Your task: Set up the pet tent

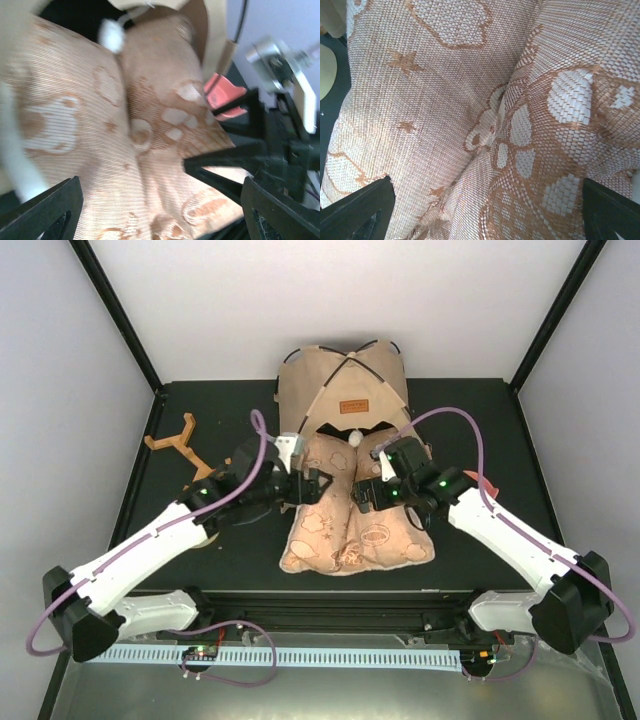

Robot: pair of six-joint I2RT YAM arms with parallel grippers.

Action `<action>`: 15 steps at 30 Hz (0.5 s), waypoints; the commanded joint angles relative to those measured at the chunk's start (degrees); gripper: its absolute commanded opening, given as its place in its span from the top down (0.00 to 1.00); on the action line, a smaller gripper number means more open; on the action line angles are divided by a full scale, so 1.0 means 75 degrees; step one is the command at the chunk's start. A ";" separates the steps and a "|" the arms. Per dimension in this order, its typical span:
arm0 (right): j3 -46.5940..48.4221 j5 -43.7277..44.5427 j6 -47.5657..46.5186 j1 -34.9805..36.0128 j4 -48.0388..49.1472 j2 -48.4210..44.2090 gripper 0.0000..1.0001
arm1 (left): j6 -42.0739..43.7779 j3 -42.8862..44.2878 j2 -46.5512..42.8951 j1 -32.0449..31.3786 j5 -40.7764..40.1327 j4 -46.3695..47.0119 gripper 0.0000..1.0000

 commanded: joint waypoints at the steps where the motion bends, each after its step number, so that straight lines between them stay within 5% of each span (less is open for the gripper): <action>1: 0.0252 0.0772 0.0721 0.0389 -0.0179 -0.0032 0.00 | 0.0579 0.0006 -0.0588 0.0824 -0.0276 -0.0975 0.14; 6: -0.0010 0.1735 0.1202 0.0629 -0.0370 -0.0264 0.00 | 0.0847 -0.0680 -0.0978 0.1908 0.0410 -0.0770 0.31; 11: -0.0245 0.1784 0.1238 0.0630 -0.0562 -0.0495 0.00 | 0.0753 -0.1428 -0.0829 0.2016 0.1938 -0.0444 0.39; 15: -0.0486 0.1505 0.1159 0.0625 -0.0683 -0.0881 0.00 | 0.0264 -0.2705 -0.1261 0.1532 0.2500 0.0492 0.18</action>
